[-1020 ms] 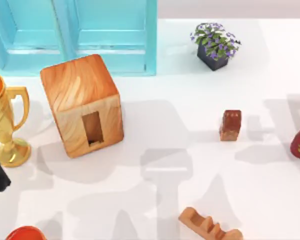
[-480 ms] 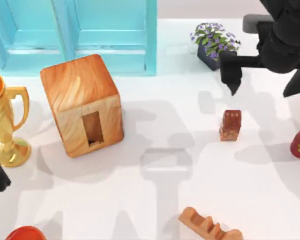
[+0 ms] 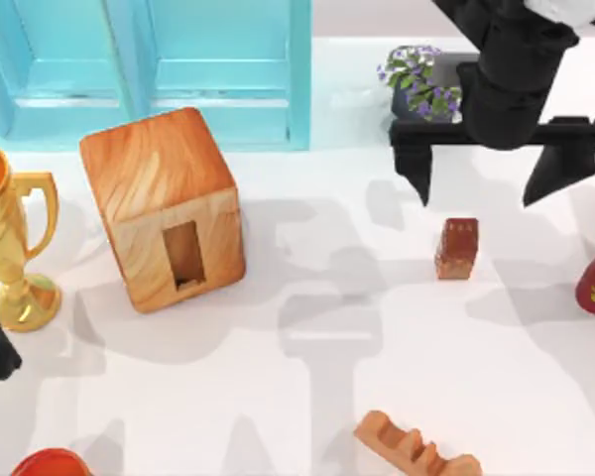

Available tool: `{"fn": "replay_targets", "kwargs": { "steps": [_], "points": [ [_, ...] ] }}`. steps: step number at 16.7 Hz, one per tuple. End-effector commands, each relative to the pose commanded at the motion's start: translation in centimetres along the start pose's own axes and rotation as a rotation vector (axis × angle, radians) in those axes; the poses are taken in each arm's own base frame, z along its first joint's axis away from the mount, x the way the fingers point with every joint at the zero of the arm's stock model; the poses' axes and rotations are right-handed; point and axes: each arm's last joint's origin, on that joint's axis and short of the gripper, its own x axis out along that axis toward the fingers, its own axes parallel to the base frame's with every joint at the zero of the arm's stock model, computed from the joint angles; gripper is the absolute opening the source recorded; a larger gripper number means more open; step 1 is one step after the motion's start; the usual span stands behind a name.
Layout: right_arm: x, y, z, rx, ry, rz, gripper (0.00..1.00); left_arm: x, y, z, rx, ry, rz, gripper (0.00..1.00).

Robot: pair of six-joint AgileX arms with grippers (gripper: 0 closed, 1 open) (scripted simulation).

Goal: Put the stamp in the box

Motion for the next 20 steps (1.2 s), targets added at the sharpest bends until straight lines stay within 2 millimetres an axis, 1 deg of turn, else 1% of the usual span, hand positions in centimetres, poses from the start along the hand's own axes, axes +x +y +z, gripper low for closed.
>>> {"fn": "replay_targets", "kwargs": {
  "steps": [3, 5, 7, 10, 12, 14, 18, 20],
  "points": [
    [0.0, -0.2, 0.1, 0.004, -0.001, 0.001, 1.0, 0.0, 0.0, 0.0, 0.0, 0.0, 0.0, 1.0],
    [0.6, -0.1, 0.1, 0.002, 0.002, -0.001, 1.0, 0.0, 0.0, 0.0, 0.0, 0.0, 0.0, 1.0],
    [2.3, 0.0, 0.2, 0.0, 0.006, -0.003, 1.0, 0.0, 0.0, 0.0, 0.0, 0.0, 0.0, 1.0],
    [6.1, 0.1, 0.4, 0.0, -0.01, 0.005, 1.0, 0.0, 0.0, 0.0, 0.0, 0.0, 0.0, 1.0],
    [8.4, 0.1, 0.3, 0.0, -0.009, 0.004, 1.0, 0.0, 0.0, 0.0, 0.0, 0.0, 0.0, 1.0],
    [9.8, 0.0, 0.0, 0.0, -0.001, 0.0, 1.0, 0.0, 0.0, 0.0, 0.0, 0.0, 0.0, 1.0],
    [10.0, 0.0, 0.0, 0.0, 0.0, 0.0, 1.0, 0.0, 0.0, 0.0, 0.0, 0.0, 0.0, 1.0],
    [10.0, 0.0, 0.0, 0.0, 0.0, 0.0, 0.85, 0.0, 0.0, 0.0, 0.0, 0.0, 0.0, 1.0]
  ]
}}
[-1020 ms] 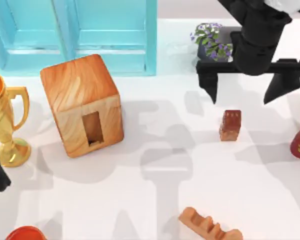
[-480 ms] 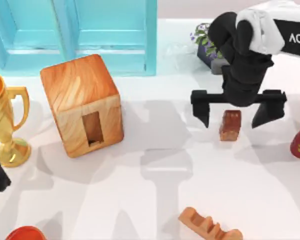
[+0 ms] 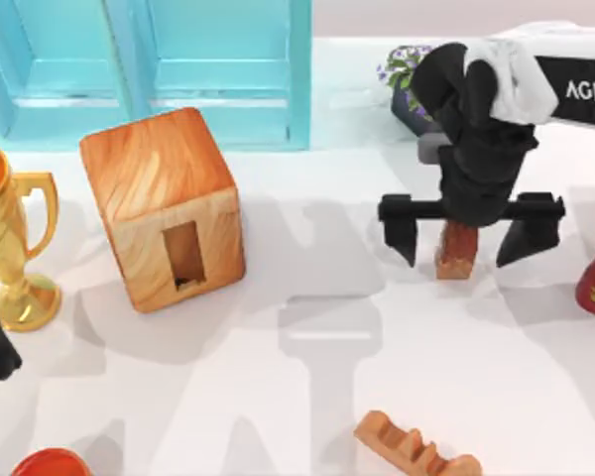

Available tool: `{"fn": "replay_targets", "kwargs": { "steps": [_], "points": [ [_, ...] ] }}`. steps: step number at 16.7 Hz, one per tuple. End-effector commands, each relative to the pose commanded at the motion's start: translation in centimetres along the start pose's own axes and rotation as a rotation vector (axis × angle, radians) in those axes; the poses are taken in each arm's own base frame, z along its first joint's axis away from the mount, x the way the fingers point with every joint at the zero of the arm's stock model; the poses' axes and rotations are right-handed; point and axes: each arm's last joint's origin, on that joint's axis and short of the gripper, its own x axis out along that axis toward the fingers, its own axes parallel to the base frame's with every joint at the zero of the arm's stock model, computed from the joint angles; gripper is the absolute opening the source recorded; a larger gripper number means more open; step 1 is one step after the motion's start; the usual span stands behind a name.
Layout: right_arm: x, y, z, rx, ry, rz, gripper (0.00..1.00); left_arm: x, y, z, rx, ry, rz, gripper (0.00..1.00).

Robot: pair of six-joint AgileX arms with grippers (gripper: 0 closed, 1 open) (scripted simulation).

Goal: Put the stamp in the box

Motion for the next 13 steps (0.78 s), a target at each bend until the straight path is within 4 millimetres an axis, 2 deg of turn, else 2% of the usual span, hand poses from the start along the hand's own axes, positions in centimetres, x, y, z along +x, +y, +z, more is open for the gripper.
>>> {"fn": "replay_targets", "kwargs": {
  "steps": [11, 13],
  "points": [
    [0.0, 0.0, 0.0, 0.0, 0.0, 0.0, 0.02, 0.0, 0.0, 0.0, 0.0, 0.0, 0.0, 1.0],
    [0.0, 0.0, 0.0, 0.0, 0.0, 0.0, 0.0, 0.0, 0.0, 0.0, 0.0, 0.0, 0.0, 1.0]
  ]
}}
